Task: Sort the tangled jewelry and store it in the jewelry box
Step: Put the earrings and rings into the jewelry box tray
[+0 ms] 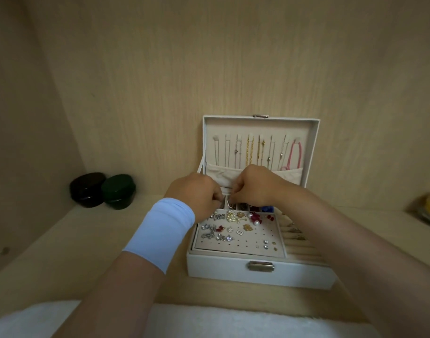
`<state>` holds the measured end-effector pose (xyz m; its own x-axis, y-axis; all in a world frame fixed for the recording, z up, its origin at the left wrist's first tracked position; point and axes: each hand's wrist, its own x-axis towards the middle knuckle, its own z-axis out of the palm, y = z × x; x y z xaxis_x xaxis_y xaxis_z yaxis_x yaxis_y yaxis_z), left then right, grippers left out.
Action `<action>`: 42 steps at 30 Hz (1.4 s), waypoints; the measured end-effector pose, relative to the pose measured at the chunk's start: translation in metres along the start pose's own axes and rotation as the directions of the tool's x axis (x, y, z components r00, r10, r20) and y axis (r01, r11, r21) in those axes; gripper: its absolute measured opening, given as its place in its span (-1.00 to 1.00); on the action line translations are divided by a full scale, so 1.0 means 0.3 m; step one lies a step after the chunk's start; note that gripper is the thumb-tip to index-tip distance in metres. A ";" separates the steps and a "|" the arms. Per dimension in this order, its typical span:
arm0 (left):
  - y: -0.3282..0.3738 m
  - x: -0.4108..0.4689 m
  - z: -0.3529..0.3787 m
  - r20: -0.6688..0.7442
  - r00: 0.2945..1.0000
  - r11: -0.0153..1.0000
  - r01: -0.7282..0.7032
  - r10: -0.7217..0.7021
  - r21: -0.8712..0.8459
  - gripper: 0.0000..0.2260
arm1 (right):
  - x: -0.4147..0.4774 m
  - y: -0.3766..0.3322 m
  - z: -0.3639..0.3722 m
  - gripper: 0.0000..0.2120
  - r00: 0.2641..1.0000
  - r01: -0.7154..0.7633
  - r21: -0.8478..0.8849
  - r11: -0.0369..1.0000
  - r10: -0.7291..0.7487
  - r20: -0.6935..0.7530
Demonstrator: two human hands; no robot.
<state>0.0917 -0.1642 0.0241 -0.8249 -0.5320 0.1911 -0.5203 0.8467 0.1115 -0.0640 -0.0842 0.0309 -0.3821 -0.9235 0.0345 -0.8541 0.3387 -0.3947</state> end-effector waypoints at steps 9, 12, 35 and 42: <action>0.150 0.030 -0.056 -0.116 0.993 0.965 -0.060 0.031 -0.256 -0.82 | -0.166 0.154 -0.221 -0.90 0.980 0.035 0.108 0.994 -0.013 -0.198; 0.268 0.062 -0.046 -0.102 0.990 0.920 -0.125 0.093 -0.371 -0.84 | -0.243 0.296 -0.260 -0.93 0.977 -0.054 0.065 0.996 0.066 -0.201; 0.744 0.240 0.160 0.455 0.865 0.898 -0.355 0.211 0.258 -0.85 | -0.421 0.554 -0.160 -0.86 0.985 -0.060 -0.025 0.998 0.064 0.160; 0.736 0.236 0.139 0.355 0.902 0.926 -0.326 0.245 0.191 -0.87 | -0.430 0.527 -0.135 -0.76 0.985 -0.052 -0.074 0.996 0.063 0.158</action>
<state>-0.0909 -0.0152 0.0215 -0.9500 -0.2756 -0.1469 -0.2547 0.9559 -0.1459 -0.1640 0.0958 0.0012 -0.3752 -0.9170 -0.1357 -0.8568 0.3989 -0.3268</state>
